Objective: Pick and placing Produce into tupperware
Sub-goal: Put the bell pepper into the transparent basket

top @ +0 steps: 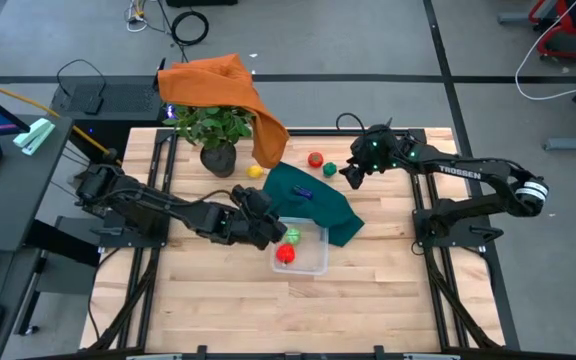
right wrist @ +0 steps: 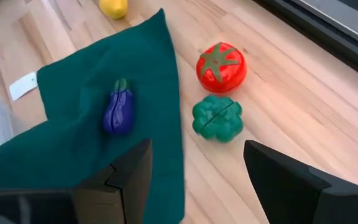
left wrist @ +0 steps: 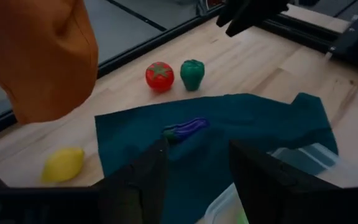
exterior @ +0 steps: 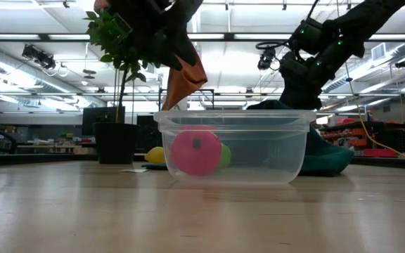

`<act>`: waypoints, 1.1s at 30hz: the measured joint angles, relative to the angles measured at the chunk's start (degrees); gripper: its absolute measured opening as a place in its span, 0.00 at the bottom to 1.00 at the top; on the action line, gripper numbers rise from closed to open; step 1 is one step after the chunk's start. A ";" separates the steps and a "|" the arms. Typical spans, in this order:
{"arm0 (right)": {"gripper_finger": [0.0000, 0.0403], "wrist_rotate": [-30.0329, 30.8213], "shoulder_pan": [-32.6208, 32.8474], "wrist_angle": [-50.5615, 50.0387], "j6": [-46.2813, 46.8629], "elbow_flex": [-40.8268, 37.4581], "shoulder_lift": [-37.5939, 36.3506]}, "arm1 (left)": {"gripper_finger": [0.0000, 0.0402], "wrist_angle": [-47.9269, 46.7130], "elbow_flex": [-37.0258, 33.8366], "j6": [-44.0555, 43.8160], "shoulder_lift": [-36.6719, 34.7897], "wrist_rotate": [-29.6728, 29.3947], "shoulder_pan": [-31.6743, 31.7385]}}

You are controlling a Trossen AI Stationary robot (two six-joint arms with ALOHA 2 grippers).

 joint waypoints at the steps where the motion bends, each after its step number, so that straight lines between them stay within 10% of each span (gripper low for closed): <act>1: 0.55 -0.19 -0.18 0.47 -0.56 0.00 0.29 | 0.44 0.40 0.00 -0.50 0.00 0.05 0.38; 9: 0.59 -2.10 -0.23 -2.36 -4.04 4.65 5.79 | 0.44 1.93 0.00 -1.80 0.00 0.04 2.23; 23: 0.71 1.85 -0.11 -29.59 -3.14 35.62 27.89 | 0.43 1.84 0.00 -2.90 0.00 0.07 2.82; 33: 0.73 3.40 -0.10 -33.24 -3.19 38.40 35.17 | 0.42 1.90 0.00 -3.35 0.00 0.09 2.82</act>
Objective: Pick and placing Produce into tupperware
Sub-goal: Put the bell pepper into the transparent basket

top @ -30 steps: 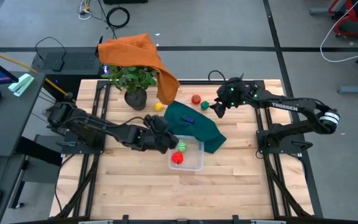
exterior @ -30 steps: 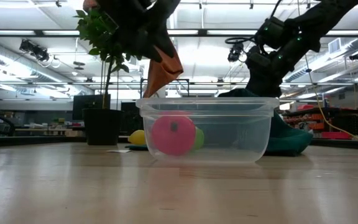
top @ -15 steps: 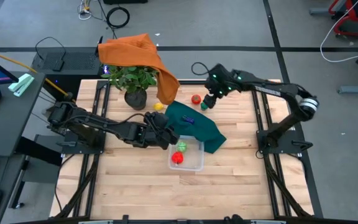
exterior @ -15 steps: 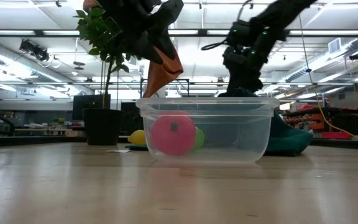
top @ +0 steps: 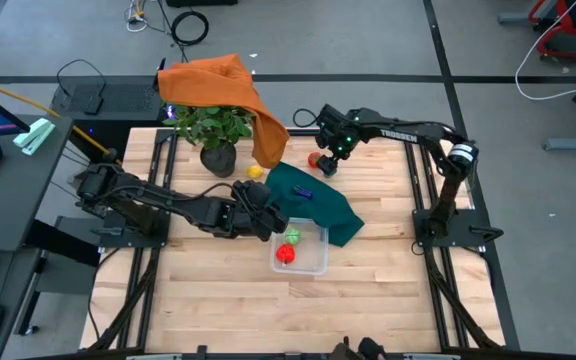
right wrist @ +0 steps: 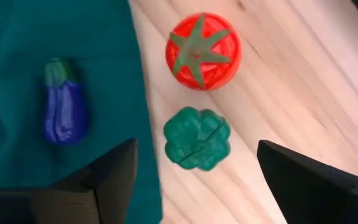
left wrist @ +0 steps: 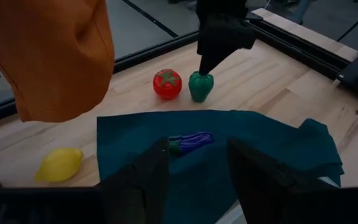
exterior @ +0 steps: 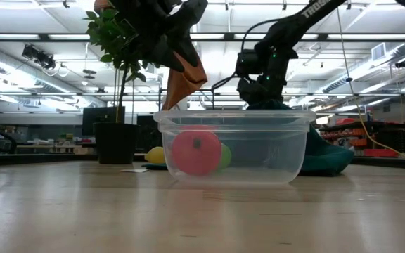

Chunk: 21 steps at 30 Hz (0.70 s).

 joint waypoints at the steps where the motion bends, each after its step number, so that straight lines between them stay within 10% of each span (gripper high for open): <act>1: 0.75 0.37 0.00 0.03 -0.16 0.00 0.31 | 0.41 -0.02 0.00 0.00 0.00 0.02 0.00; 21: 0.78 1.48 0.39 0.81 -0.86 0.00 5.83 | 0.40 0.28 0.00 -0.04 0.00 0.20 0.00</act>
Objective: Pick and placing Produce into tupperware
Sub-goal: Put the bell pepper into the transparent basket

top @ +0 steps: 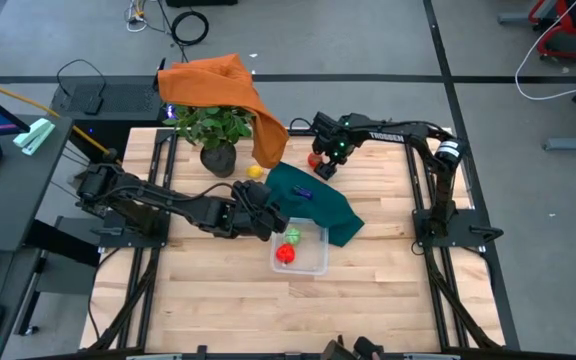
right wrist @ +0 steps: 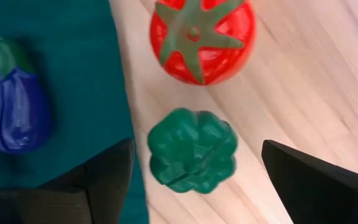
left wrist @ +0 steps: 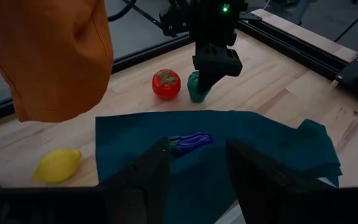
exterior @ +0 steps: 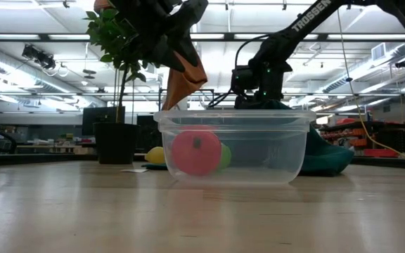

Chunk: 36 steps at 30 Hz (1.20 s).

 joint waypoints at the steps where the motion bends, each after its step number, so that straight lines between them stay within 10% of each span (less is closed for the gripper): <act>1: 0.78 -0.28 0.00 -0.09 -0.08 0.00 0.00 | 0.40 0.00 0.00 -0.01 0.00 0.00 0.00; 36: 0.77 -1.16 0.02 2.28 -0.36 -0.07 2.01 | 0.38 0.00 0.00 0.06 0.00 -0.02 0.11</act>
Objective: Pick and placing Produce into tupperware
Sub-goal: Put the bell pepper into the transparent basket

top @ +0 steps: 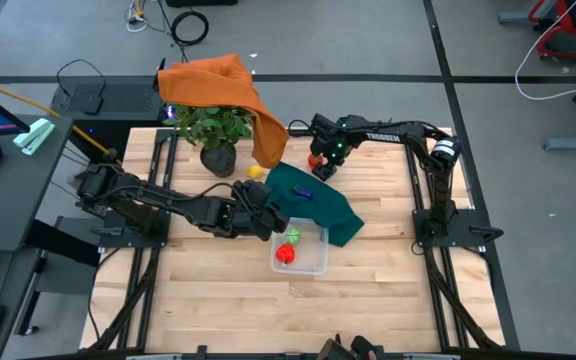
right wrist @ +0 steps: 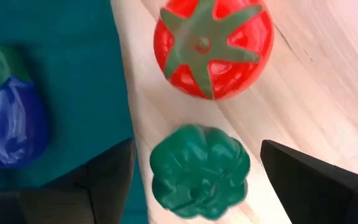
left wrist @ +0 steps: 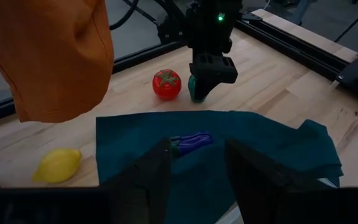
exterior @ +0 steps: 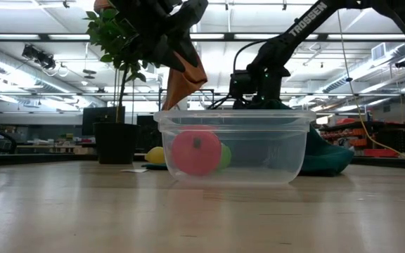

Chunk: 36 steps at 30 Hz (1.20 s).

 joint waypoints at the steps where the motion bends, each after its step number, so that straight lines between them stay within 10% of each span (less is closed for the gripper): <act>1: 0.76 0.00 -0.01 -0.15 0.09 0.00 0.00 | 0.38 0.03 0.00 0.02 0.00 0.00 0.00; 36: 0.51 -0.74 0.02 -1.73 0.10 0.00 -0.02 | 0.35 0.38 0.00 0.09 0.02 0.00 0.00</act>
